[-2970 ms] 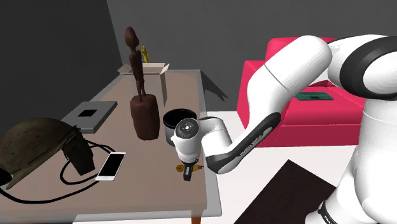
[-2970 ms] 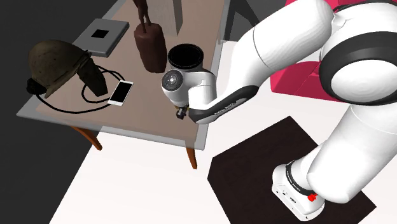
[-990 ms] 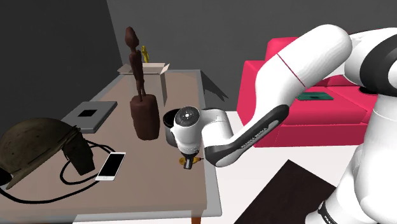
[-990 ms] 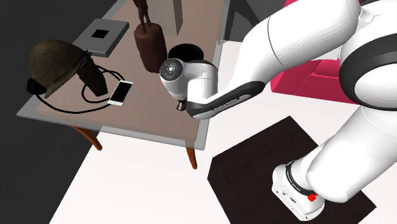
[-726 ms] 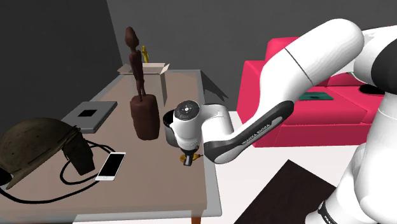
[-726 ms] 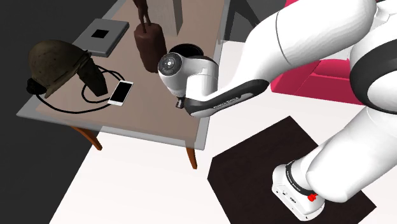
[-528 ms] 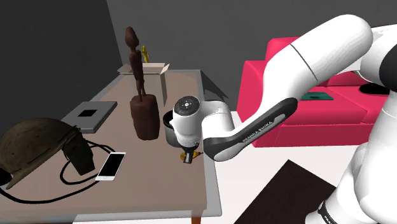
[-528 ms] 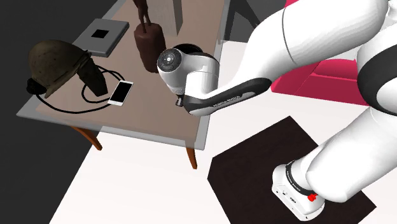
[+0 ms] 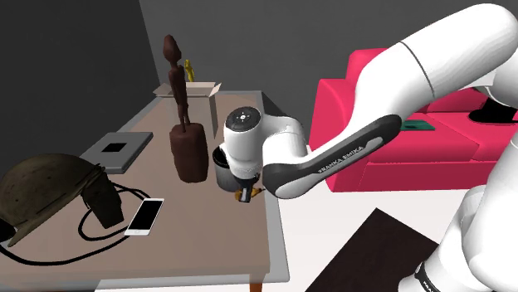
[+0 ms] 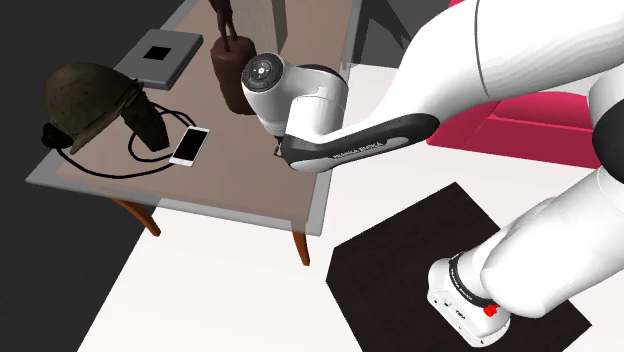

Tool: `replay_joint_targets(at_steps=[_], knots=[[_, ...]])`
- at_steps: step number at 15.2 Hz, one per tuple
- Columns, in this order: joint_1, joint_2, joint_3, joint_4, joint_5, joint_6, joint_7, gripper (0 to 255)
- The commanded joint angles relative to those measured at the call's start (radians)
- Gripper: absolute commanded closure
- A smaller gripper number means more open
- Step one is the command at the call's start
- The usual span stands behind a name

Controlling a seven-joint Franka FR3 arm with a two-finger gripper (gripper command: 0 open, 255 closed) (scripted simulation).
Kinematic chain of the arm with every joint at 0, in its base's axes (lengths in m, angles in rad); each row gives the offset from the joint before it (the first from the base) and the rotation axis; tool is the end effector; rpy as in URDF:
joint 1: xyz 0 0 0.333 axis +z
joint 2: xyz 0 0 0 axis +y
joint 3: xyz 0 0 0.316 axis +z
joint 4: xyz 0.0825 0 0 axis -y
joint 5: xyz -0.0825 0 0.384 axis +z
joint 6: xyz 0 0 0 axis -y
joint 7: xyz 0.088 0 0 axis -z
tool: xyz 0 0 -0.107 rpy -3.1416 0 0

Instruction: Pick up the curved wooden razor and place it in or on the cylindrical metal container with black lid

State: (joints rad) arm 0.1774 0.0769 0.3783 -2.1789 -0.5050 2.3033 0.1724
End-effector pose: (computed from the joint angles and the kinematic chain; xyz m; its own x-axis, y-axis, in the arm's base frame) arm 0.4738 0.2807 0.3647 0.7487 0.6604 0.0575 0.6054 -0.7165 0.3466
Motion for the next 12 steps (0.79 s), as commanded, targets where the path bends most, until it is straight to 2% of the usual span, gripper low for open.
replay_joint_targets(at_steps=[1,12], knots=[[0.000,-0.019,0.003,0.009,0.020,-0.023,-0.019,255],[0.001,-0.091,0.008,0.077,0.098,-0.141,-0.104,255]])
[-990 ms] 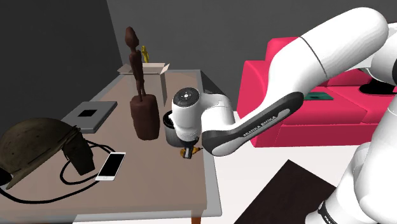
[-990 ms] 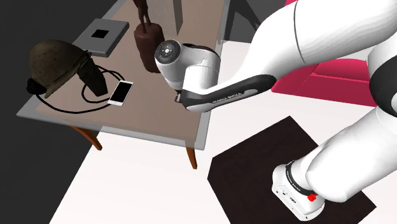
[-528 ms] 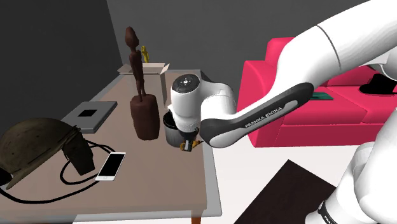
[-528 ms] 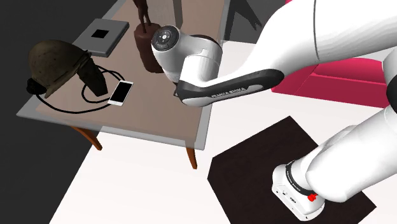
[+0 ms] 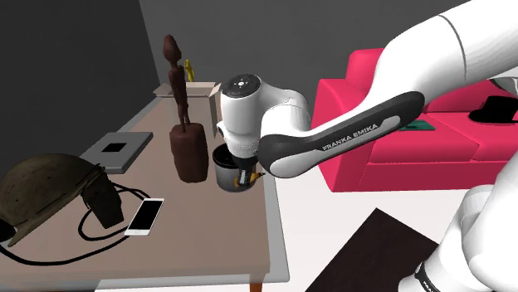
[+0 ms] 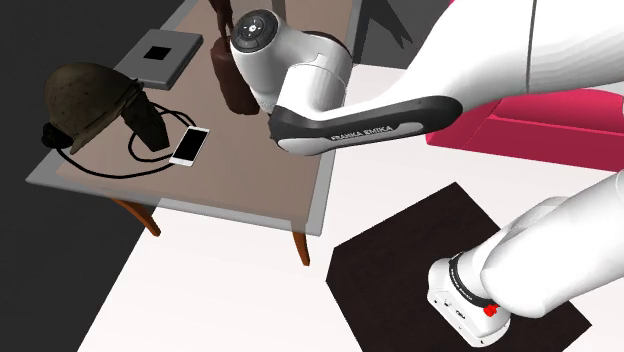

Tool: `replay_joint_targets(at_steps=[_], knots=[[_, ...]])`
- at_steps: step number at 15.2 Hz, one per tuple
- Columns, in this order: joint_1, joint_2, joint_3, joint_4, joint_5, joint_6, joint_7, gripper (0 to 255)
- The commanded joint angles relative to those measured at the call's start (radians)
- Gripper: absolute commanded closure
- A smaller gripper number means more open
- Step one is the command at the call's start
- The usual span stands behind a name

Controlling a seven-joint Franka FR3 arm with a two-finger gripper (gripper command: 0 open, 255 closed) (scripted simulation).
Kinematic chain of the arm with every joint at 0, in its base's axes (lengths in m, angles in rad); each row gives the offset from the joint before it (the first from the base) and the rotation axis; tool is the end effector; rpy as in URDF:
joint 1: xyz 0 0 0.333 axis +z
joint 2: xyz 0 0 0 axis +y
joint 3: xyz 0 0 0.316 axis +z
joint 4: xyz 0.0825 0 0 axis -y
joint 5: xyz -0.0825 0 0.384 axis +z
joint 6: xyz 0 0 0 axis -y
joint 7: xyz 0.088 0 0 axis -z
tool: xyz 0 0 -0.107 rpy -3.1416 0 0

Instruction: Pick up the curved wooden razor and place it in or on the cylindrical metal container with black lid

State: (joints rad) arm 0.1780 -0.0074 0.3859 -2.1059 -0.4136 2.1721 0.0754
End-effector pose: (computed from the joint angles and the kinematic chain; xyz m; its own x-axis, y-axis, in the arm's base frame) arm 0.4736 0.2815 0.4298 0.7488 0.6603 0.0574 0.6054 -0.7166 0.3463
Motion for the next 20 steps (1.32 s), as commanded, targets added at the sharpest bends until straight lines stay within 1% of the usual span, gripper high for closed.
replay_joint_targets(at_steps=[1,4,9,15,20], knots=[[0.000,-0.012,0.000,0.012,0.012,-0.021,-0.013,255],[0.001,-0.027,0.000,0.035,0.027,-0.054,-0.032,255],[-0.040,0.087,-0.041,0.173,-0.006,-0.061,-0.109,255],[-0.077,0.244,-0.082,0.383,-0.032,-0.093,-0.203,255],[-0.096,0.397,-0.110,0.608,-0.044,-0.145,-0.287,255]])
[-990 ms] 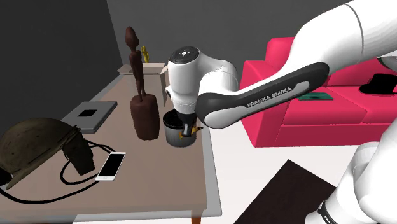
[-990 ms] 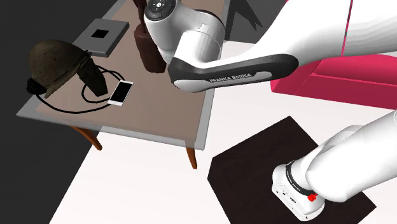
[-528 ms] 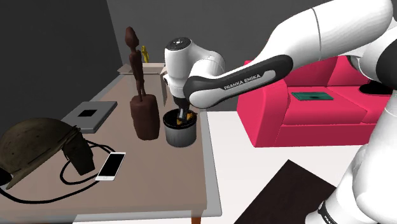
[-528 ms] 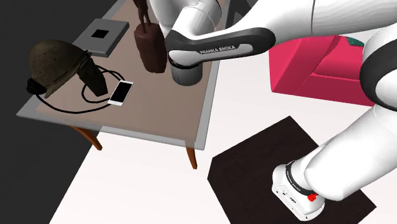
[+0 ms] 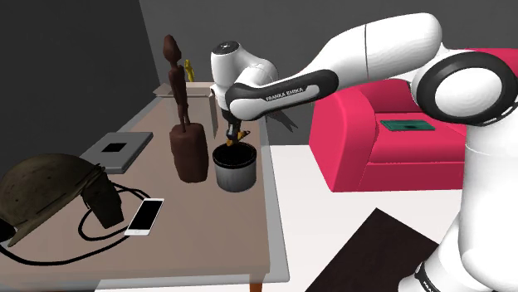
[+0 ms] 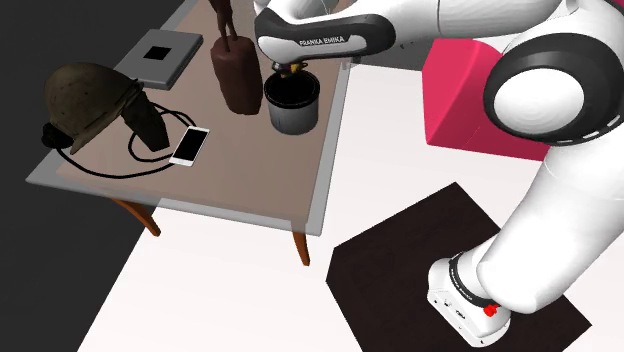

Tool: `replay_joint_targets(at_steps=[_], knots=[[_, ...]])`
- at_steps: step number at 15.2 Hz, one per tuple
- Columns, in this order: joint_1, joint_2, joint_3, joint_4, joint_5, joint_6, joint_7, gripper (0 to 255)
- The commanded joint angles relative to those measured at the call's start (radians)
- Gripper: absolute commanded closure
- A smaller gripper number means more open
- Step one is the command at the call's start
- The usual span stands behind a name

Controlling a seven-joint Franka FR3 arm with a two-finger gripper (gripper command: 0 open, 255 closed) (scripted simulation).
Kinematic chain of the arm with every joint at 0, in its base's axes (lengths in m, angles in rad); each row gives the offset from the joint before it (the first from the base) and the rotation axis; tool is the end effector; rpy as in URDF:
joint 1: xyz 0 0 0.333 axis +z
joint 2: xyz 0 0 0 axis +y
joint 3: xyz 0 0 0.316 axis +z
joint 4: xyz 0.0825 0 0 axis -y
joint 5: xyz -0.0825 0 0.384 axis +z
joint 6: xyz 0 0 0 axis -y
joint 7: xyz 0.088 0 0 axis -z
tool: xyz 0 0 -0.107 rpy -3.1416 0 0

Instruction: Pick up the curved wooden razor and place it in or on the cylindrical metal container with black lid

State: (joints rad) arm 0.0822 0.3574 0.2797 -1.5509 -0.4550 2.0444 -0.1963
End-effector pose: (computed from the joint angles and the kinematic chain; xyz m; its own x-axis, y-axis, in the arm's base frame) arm 0.6520 0.1946 0.4678 0.7489 0.6602 0.0569 0.6057 -0.7168 0.3455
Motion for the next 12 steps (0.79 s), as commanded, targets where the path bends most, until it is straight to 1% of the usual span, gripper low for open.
replay_joint_targets(at_steps=[1,2,3,12], knots=[[-0.002,0.067,-0.009,0.106,-0.004,-0.031,-0.033,255],[-0.004,0.103,-0.014,0.162,-0.006,-0.047,-0.051,255],[-0.004,0.107,-0.015,0.168,-0.006,-0.049,-0.053,255],[-0.007,0.128,-0.024,0.081,-0.029,0.052,-0.012,255]])
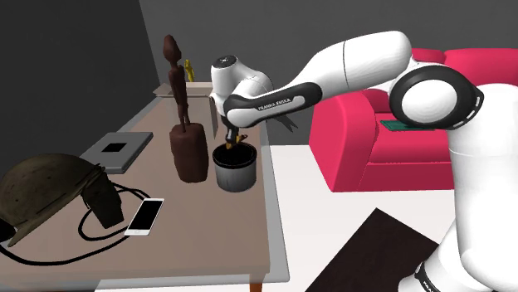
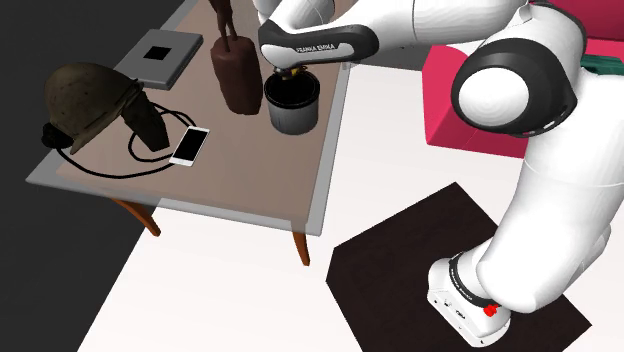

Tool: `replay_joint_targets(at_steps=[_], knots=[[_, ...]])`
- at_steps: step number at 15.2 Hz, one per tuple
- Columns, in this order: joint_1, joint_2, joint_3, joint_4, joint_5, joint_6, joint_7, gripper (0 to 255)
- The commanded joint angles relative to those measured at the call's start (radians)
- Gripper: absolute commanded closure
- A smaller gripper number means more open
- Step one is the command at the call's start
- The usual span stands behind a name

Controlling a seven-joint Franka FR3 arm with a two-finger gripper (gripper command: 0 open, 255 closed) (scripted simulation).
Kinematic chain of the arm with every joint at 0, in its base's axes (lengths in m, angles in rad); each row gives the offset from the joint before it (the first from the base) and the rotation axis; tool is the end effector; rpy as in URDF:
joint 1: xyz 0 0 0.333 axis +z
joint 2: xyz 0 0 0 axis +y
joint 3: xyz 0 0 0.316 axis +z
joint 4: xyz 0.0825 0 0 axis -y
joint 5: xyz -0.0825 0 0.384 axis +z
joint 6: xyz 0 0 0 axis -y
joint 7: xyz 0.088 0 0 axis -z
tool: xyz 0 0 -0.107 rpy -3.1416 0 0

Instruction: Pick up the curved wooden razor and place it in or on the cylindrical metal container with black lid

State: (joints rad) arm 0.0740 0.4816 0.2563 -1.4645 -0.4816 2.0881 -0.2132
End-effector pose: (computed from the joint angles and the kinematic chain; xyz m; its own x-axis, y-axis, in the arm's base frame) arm 0.6881 0.1785 0.4288 0.7488 0.6604 0.0565 0.6058 -0.7165 0.3460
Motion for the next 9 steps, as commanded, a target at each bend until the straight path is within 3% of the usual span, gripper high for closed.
replay_joint_targets(at_steps=[1,9], knots=[[0.001,0.007,-0.002,-0.013,-0.006,0.019,0.009,255],[0.002,0.033,-0.012,-0.058,-0.028,0.085,0.040,255]])
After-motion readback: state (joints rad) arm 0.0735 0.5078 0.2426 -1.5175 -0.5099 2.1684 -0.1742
